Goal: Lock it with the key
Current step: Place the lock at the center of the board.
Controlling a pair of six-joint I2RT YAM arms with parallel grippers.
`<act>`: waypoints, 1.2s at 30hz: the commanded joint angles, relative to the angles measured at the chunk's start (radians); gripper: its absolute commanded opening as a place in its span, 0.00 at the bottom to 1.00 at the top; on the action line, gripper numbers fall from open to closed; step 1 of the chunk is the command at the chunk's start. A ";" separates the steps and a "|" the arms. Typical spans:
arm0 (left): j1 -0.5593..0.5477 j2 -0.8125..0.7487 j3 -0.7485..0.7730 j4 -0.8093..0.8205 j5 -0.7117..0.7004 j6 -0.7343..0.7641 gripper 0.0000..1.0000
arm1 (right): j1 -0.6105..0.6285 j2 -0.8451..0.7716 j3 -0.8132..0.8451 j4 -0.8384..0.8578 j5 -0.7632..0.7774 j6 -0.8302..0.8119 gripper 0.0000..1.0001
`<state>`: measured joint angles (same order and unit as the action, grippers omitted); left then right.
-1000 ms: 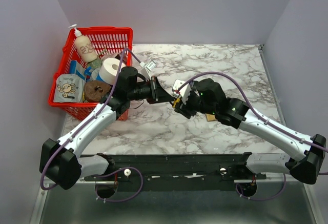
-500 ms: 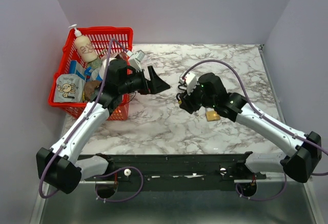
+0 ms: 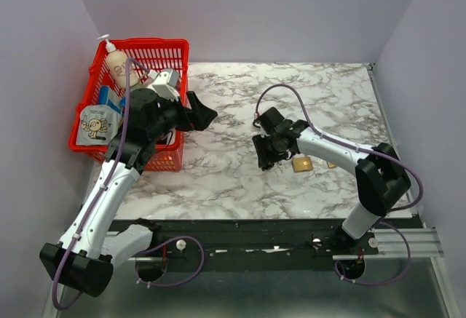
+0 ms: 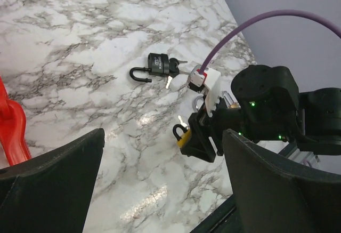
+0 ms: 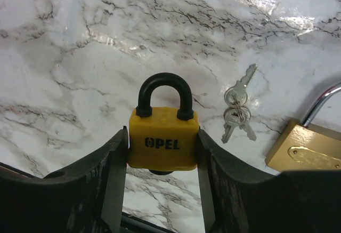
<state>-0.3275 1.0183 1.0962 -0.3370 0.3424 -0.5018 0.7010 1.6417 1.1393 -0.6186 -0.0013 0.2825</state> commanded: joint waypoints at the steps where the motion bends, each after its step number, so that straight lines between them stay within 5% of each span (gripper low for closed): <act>1: 0.013 -0.029 -0.039 -0.005 0.001 -0.001 0.99 | -0.001 0.075 0.069 -0.032 0.012 0.095 0.01; 32: 0.024 -0.063 -0.084 0.044 0.033 -0.029 0.99 | -0.015 0.259 0.139 -0.139 0.152 0.303 0.01; 34: 0.024 -0.058 -0.081 0.047 0.038 -0.029 0.99 | -0.015 0.264 0.135 -0.141 0.150 0.307 0.09; 35: 0.024 -0.055 -0.081 0.050 0.041 -0.029 0.99 | -0.015 0.262 0.135 -0.139 0.143 0.305 0.21; 36: 0.024 -0.057 -0.079 0.050 0.043 -0.030 0.99 | -0.015 0.259 0.135 -0.138 0.139 0.297 0.46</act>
<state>-0.3092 0.9688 1.0241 -0.3161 0.3546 -0.5213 0.6918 1.8706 1.2686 -0.7097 0.0891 0.5621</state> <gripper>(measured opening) 0.987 0.558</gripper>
